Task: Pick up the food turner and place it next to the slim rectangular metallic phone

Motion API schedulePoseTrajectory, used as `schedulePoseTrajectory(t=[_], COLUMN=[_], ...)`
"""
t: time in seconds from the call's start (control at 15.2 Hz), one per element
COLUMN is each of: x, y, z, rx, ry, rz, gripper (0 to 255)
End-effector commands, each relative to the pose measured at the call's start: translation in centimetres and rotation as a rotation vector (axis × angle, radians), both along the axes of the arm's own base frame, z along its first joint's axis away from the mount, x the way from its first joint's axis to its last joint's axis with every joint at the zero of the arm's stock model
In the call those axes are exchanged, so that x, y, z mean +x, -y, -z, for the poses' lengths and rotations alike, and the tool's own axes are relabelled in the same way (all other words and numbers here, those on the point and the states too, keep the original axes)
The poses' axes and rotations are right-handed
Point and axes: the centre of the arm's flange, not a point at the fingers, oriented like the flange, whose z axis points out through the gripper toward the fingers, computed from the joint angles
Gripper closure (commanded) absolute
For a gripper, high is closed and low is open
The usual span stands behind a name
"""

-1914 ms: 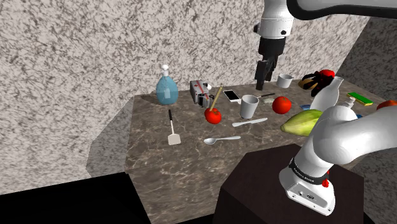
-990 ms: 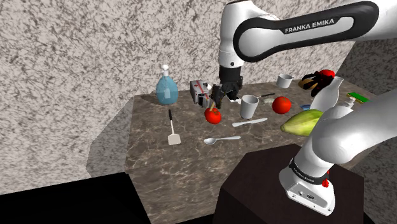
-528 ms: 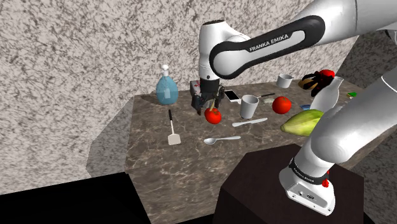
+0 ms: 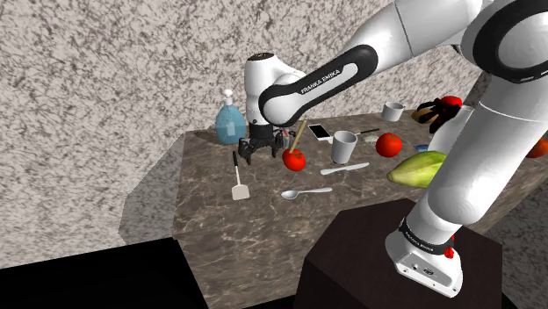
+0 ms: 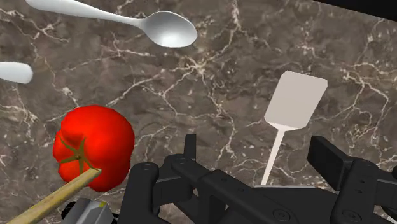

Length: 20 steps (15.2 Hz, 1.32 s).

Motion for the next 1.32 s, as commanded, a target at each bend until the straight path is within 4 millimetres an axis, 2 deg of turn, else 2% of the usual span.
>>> schedulePoseTrajectory(t=[0.0, 0.59, 0.66, 1.12, 1.25], x=[2.1, 11.6, 11.7, 11.9, 11.9], y=[-0.5, -1.7, -1.7, -1.6, -1.6], z=[1.4, 7.7, 7.8, 11.8, 11.8], rx=[-0.003, -0.018, -0.018, -0.018, -0.018], ry=[0.009, 0.047, 0.048, 0.048, 0.048], rz=[0.04, 0.205, 0.207, 0.207, 0.207], gripper=[0, 0, 0, 0, 0])
